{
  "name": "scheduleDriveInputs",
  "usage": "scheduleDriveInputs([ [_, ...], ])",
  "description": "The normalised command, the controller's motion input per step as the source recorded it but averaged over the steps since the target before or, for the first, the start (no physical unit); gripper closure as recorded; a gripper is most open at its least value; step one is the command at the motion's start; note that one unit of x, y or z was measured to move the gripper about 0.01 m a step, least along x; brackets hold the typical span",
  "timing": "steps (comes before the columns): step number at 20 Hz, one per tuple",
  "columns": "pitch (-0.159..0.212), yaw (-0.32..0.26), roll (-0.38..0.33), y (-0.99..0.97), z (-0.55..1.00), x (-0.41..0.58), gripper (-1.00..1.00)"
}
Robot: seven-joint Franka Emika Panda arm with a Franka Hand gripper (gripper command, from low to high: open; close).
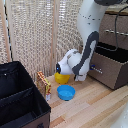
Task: Move your gripper towards the bottom drawer handle. Grasp the handle gently with your gripper. Apply gentle outward force to slide the bottom drawer open.
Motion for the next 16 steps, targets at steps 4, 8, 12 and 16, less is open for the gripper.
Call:
scheduleDriveInputs([
  [4, 0.0, -0.001, -0.025, 0.1, 0.31, 0.087, -1.0],
  [8, 0.0, -0.032, 0.038, 0.0, 0.59, 0.107, -1.0],
  [12, 0.018, -0.088, 0.061, 0.09, 0.52, 0.092, -1.0],
  [16, 0.032, -0.173, 0.135, 0.28, 0.3, 0.061, -1.0],
])
